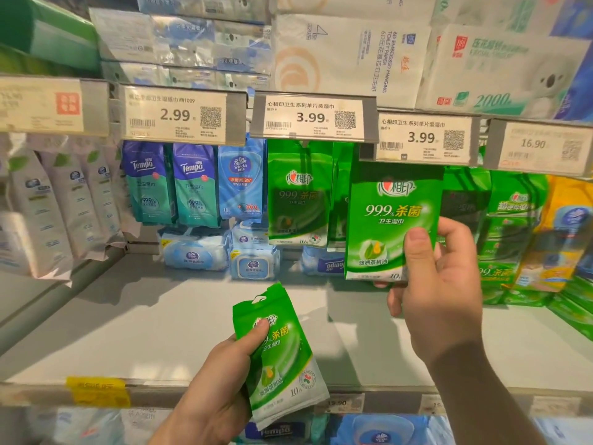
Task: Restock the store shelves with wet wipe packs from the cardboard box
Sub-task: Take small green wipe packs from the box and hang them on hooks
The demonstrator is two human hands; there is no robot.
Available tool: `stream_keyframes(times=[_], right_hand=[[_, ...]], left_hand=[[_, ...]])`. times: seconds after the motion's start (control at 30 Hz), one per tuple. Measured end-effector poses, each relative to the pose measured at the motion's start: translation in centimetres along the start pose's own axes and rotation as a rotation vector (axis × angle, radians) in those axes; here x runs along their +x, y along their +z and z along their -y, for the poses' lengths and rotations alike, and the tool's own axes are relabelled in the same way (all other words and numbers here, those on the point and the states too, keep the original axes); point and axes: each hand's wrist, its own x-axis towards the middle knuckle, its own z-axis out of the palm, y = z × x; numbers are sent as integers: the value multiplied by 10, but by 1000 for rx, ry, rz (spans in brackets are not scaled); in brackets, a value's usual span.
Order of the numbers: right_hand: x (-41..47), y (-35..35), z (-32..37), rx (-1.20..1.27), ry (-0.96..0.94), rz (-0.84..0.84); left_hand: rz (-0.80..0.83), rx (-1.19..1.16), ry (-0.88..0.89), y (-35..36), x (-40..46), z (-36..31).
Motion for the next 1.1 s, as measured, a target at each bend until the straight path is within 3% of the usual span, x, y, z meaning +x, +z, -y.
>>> stream_keyframes(times=[0.7,1.0,1.1], right_hand=[[-7,1,-9,53,134,-69],[27,13,-8,-174,229,-117],[36,20,-11,-238,243,-123]], left_hand=[[-34,-42,-4,-11,-6,5],[-39,8,52,-13,-4,3],[-7,-17,-20,-13,-10,8]])
